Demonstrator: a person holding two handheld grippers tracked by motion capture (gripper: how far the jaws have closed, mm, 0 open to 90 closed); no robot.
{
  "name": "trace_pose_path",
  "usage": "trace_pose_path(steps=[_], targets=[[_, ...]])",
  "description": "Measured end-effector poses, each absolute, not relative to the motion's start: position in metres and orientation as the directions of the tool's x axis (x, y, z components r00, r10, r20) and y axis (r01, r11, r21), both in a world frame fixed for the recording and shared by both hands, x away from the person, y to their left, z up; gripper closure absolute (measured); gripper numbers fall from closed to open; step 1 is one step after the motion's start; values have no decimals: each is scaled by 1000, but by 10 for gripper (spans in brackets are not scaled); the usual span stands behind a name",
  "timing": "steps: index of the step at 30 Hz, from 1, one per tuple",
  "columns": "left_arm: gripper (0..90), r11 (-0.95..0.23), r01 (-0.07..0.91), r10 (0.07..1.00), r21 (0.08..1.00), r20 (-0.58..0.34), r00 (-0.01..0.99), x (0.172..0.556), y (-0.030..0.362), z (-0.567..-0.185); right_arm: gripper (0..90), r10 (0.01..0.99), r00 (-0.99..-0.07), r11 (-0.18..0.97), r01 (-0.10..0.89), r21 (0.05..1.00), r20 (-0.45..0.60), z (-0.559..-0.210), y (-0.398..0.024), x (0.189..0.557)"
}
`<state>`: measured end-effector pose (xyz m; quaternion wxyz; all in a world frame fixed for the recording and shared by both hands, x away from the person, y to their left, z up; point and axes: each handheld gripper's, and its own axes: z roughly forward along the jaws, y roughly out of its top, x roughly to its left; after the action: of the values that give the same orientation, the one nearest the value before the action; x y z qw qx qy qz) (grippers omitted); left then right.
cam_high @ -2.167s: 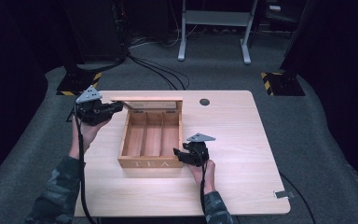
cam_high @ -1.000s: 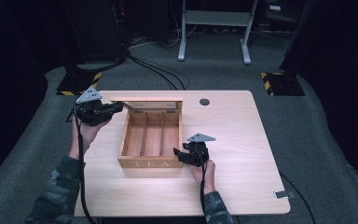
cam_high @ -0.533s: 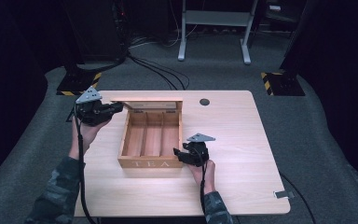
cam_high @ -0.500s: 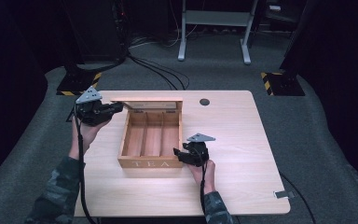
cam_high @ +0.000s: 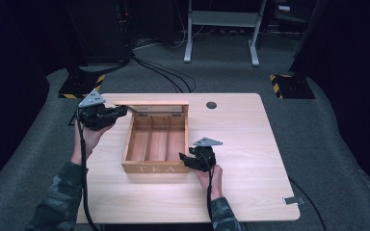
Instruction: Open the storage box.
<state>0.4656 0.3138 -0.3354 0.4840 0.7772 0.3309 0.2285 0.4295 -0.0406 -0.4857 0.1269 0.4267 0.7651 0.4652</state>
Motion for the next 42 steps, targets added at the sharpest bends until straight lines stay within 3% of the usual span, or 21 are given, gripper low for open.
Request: trace_pose_path(steps=[17,42], targets=[[819,-319,270,740,908,61,670,451,312,-346,487,771,-605,204,532,822,200,-486,-41,430],[791,-292,264,744,919,45,667,405,305,-421,491,776,-598,201,536,820,200,-485,-40,429]])
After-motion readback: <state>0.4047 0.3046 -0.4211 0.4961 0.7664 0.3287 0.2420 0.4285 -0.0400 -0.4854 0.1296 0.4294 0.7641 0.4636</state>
